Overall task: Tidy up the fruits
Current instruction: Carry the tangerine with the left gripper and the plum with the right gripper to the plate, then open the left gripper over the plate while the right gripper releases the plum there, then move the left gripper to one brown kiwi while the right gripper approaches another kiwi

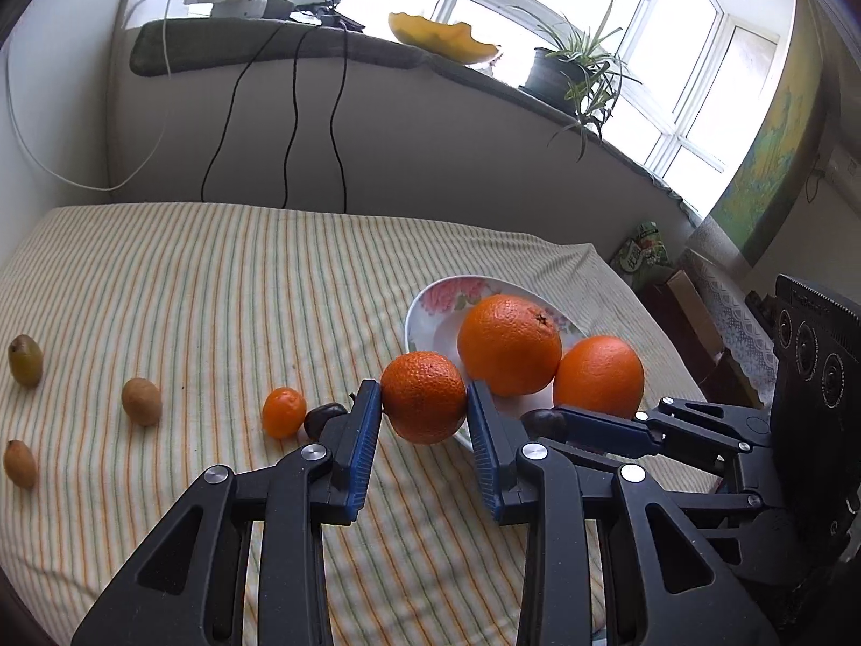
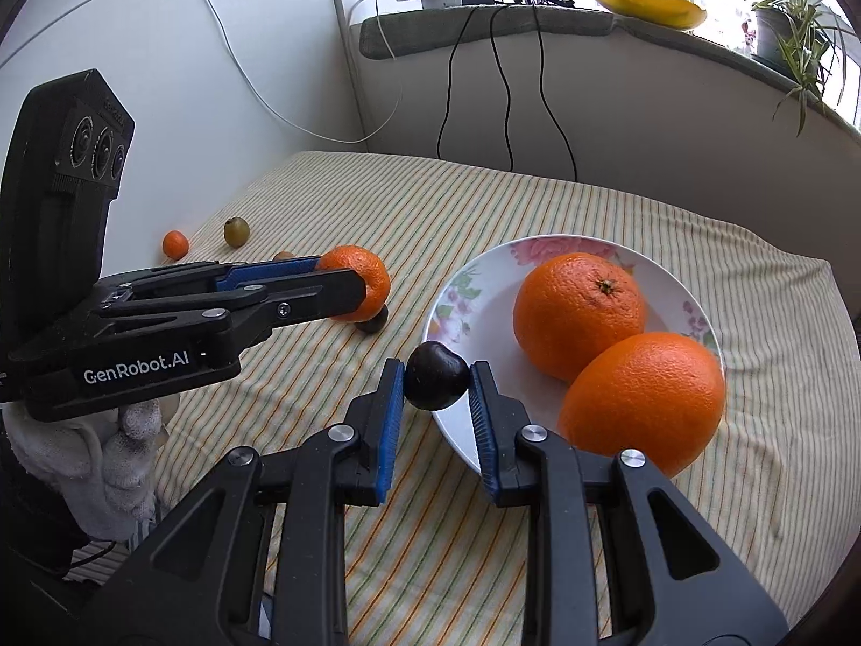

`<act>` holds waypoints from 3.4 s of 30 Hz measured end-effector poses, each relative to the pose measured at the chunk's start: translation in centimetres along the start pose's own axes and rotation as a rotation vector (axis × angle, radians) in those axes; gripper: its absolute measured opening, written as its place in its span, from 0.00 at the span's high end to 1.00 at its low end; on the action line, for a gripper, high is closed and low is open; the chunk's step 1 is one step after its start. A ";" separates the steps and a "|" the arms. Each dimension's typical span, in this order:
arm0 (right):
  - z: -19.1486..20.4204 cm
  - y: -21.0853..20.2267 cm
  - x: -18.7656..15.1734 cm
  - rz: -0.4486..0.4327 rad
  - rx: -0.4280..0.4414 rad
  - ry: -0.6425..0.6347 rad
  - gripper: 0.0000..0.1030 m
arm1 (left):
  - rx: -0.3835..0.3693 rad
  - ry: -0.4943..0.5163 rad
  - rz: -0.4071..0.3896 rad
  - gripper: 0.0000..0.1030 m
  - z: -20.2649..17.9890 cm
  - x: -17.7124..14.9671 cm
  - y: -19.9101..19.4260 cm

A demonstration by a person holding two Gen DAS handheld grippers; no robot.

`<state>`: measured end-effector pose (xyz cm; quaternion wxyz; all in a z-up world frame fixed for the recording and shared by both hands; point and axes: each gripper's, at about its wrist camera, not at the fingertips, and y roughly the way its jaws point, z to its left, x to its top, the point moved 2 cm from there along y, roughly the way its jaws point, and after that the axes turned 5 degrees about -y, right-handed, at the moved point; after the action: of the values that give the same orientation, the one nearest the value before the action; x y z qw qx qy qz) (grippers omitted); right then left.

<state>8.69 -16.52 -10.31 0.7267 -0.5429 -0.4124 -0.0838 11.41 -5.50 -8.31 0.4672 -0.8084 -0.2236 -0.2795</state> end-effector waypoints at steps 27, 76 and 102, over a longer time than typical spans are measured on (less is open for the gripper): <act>-1.4 0.0 -0.7 -0.009 -0.047 -0.011 0.63 | -0.020 0.040 0.044 0.60 -2.2 1.0 2.9; 4.3 2.2 2.3 -0.004 0.125 -0.123 0.49 | 0.330 -0.169 -0.104 0.60 12.2 -3.0 -9.1; 11.2 12.8 7.8 0.118 0.221 -0.230 0.56 | 0.387 -0.258 -0.090 0.60 18.1 -3.5 -9.0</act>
<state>15.34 0.76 -13.33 0.7337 -0.4890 -0.4669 0.0676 7.55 14.24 -12.30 0.5681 -0.7220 -0.3669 -0.1465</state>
